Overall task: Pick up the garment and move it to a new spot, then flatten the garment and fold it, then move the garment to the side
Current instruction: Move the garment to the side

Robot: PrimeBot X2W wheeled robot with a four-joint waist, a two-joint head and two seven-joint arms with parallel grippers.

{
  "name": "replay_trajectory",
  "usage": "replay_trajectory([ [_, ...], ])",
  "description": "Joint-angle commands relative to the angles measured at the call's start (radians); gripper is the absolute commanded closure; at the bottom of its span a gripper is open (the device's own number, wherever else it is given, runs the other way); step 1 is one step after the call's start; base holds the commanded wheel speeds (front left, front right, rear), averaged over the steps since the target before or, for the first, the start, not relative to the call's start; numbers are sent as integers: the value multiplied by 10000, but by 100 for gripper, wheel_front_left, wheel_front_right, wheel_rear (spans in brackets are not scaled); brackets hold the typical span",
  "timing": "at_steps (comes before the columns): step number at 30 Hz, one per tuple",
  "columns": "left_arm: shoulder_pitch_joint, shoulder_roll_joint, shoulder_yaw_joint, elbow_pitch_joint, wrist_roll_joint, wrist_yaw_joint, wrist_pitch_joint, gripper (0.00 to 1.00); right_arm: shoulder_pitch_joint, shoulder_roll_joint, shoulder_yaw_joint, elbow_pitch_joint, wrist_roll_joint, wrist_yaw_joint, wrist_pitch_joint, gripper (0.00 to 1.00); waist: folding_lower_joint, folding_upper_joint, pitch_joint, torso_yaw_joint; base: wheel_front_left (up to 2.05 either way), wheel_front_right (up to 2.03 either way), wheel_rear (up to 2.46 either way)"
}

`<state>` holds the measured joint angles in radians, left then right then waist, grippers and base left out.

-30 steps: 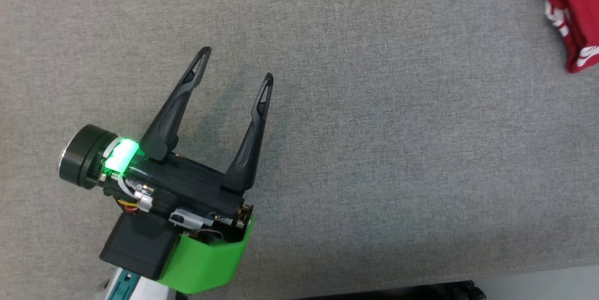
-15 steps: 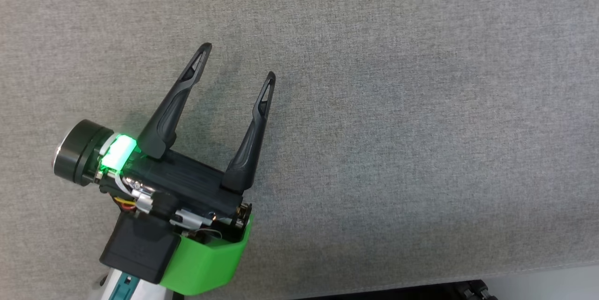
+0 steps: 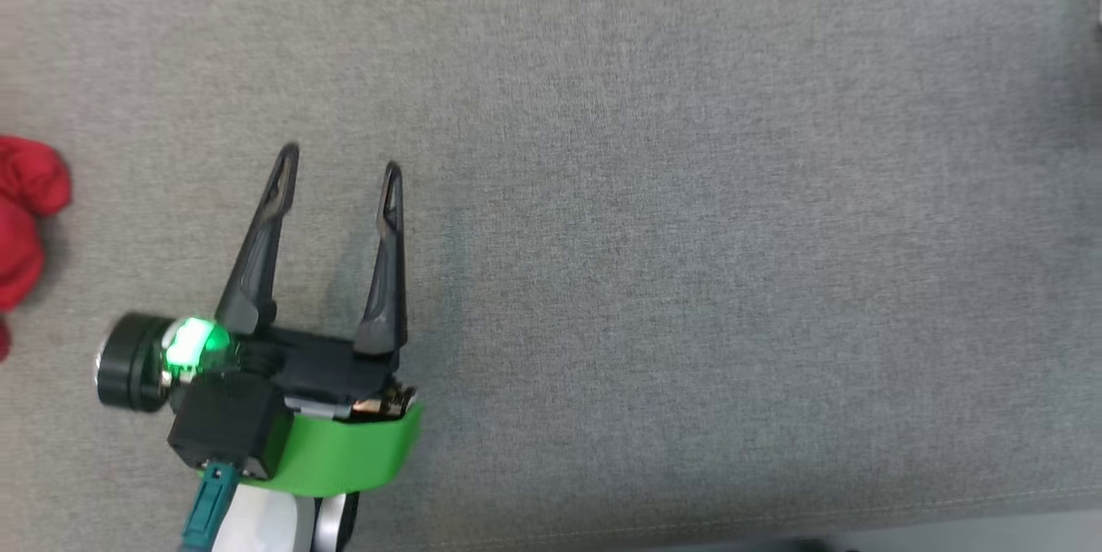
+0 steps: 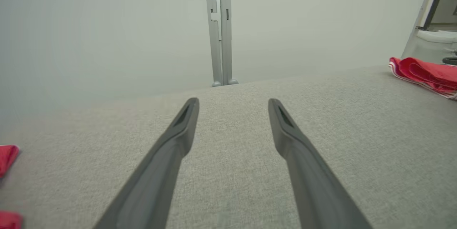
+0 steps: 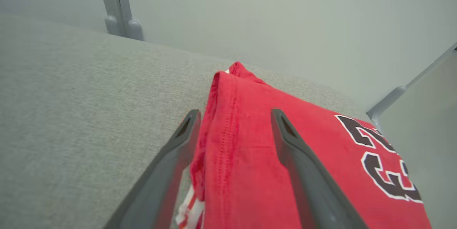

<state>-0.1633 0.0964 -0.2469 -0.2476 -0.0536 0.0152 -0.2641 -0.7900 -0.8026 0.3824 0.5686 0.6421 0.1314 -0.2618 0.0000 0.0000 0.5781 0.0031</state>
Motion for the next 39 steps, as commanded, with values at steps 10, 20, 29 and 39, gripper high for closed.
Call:
replay_trajectory([
  [10,1231,-371,889,1364,-920,148,1,0,3683,4419,-2656,-3092,-3283,-15,-31,0,0,0,-3321,273,0,0,0],
  [20,2135,-434,1317,2114,-258,150,-1,0,6331,6760,-2856,-4482,-4831,-13,-32,0,0,0,-4647,122,0,0,0],
  [29,2986,-447,1442,2538,-694,-108,1,0,7913,7263,-3074,-5240,-5387,-13,-32,0,0,0,-5586,51,0,0,0],
  [39,3507,-450,1543,2576,-778,37,-1,0,8798,7450,-2949,-5201,-5540,-13,-33,0,0,0,-6093,-15,0,0,0],
])
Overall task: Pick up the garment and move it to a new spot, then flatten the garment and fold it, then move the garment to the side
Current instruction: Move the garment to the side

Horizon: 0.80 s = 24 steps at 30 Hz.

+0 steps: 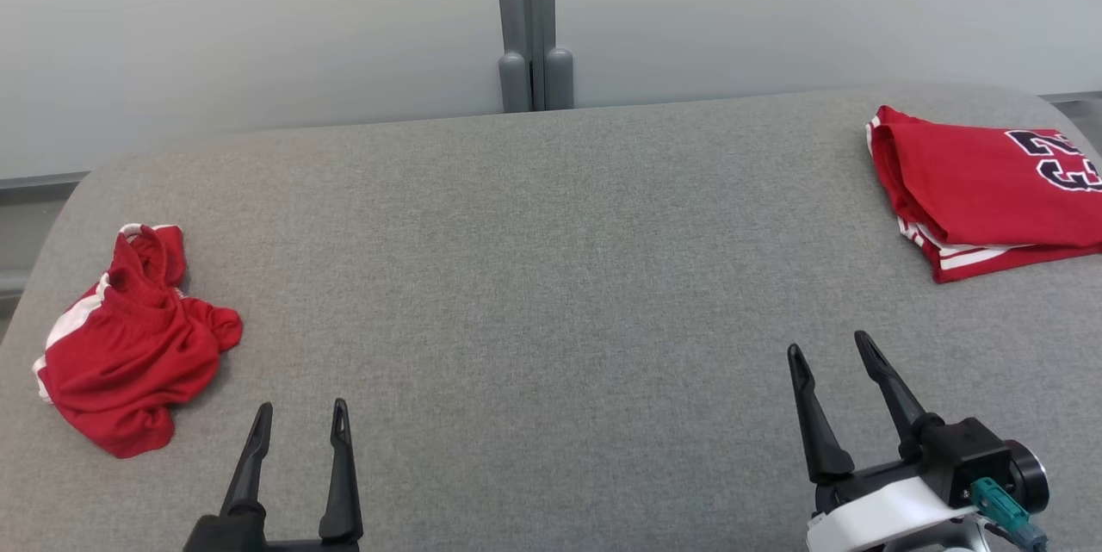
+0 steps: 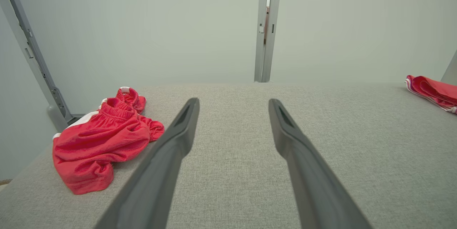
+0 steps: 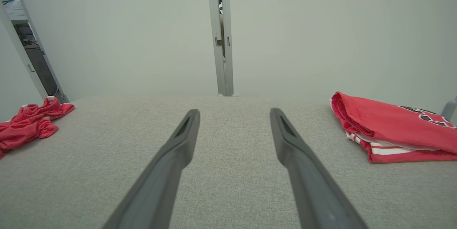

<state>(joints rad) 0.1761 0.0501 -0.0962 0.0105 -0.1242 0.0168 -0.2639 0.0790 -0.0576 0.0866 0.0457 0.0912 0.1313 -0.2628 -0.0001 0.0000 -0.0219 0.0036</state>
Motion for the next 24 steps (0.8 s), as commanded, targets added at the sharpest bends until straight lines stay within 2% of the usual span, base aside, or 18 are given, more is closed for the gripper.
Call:
replay_trajectory([
  [1,145,12,30,-15,-97,27,-1,0,140,13,25,43,-24,-11,-23,0,1,0,-121,-20,0,0,0],
  [24,355,11,-51,24,-59,-134,-3,0,343,65,68,304,120,-11,-24,0,1,0,-226,22,0,0,0],
])
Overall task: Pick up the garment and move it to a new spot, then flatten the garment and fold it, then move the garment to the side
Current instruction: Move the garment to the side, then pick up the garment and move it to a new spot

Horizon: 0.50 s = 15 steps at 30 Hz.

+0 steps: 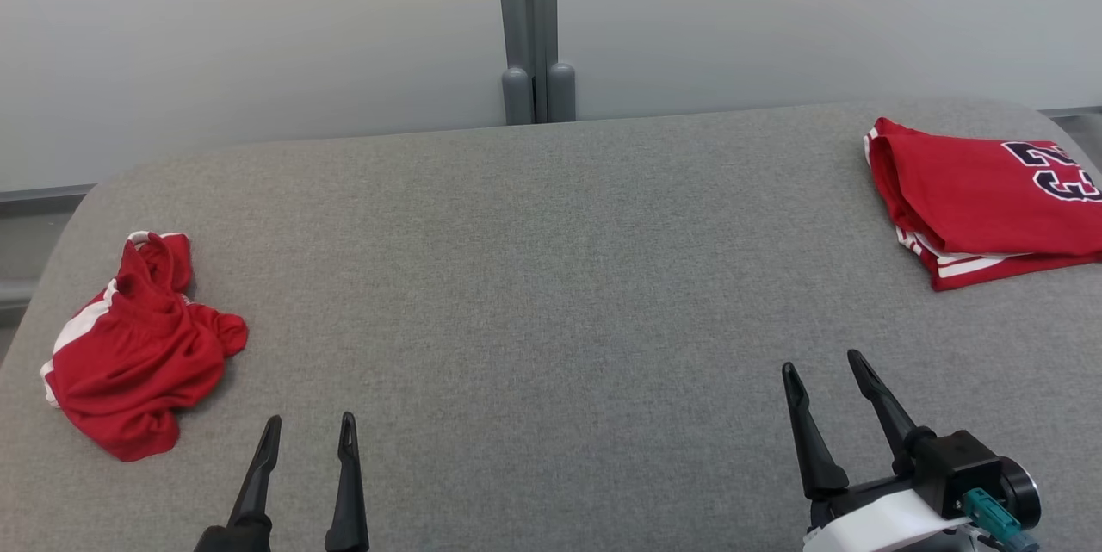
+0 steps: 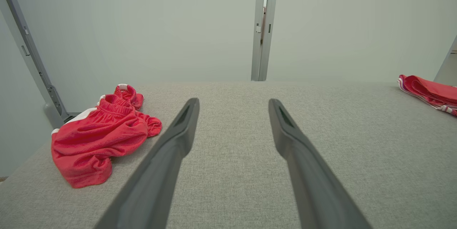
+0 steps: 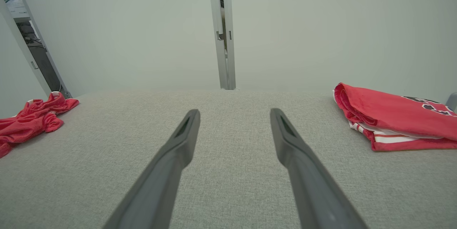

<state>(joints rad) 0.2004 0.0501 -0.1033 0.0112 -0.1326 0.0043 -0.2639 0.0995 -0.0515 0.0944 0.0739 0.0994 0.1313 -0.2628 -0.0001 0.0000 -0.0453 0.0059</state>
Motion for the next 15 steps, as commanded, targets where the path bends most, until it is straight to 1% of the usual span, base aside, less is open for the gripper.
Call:
replay_trajectory([
  [1,98,11,31,26,15,-10,-1,0,132,5,-11,19,30,-11,-24,0,1,0,22,0,0,0,0],
  [15,-66,10,112,97,-74,-75,-3,0,62,8,-25,-41,92,-11,-24,0,1,0,177,16,0,0,0],
])
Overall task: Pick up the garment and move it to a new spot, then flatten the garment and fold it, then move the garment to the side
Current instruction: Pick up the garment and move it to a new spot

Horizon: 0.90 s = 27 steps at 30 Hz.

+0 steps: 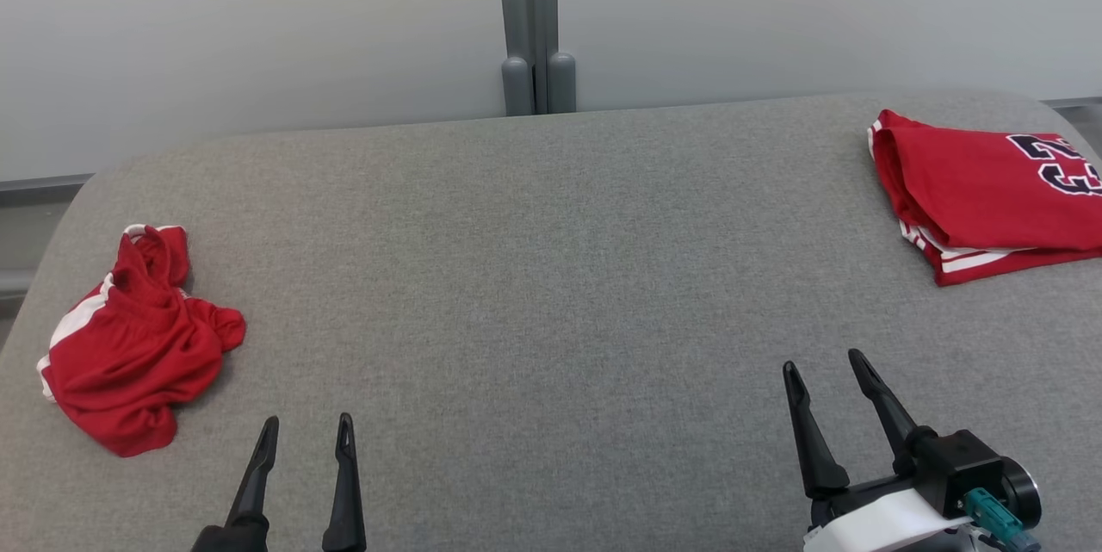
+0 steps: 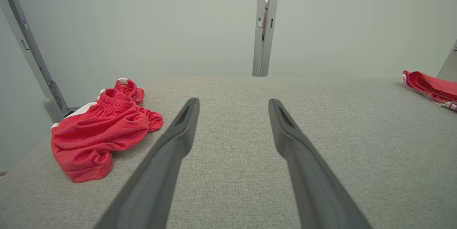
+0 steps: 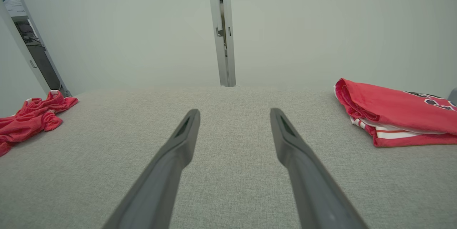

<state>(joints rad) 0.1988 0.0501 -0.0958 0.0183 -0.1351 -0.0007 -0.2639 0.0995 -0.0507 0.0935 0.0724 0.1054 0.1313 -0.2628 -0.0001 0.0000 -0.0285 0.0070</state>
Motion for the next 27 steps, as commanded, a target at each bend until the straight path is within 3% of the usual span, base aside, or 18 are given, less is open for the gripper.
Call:
replay_trajectory([
  [1,-54,10,33,26,-37,-24,-1,0,62,1,-15,-20,44,-11,-24,0,1,0,16,9,0,0,0],
  [15,-192,12,-32,98,12,81,-1,0,160,1,32,65,55,-11,-24,0,1,0,70,438,0,0,0],
  [27,-131,12,-21,10,122,161,-2,0,182,0,382,118,192,-11,-24,0,1,0,165,2105,0,0,0],
])
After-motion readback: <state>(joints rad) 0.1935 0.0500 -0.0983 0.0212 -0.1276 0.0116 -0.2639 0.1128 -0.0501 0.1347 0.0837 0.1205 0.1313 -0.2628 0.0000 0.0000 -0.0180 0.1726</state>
